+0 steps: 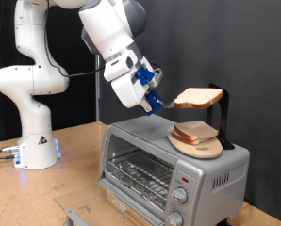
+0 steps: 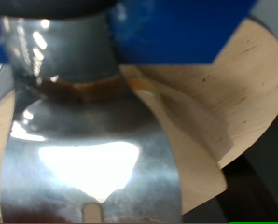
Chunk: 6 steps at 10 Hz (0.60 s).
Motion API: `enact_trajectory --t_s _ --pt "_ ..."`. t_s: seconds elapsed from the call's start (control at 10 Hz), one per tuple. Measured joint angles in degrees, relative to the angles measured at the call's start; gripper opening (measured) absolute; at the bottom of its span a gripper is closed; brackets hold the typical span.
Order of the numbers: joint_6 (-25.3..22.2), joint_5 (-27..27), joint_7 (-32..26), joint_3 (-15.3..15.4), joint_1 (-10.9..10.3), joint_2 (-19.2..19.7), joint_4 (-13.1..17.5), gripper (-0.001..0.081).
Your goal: Make a piece of toast with the oven
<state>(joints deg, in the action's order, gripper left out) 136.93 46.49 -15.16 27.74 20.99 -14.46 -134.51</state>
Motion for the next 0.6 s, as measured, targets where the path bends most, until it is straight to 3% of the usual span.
enact_trajectory --t_s 0.6 --pt "-12.2 0.4 -14.0 -7.7 0.7 -7.9 -6.6 0.0393"
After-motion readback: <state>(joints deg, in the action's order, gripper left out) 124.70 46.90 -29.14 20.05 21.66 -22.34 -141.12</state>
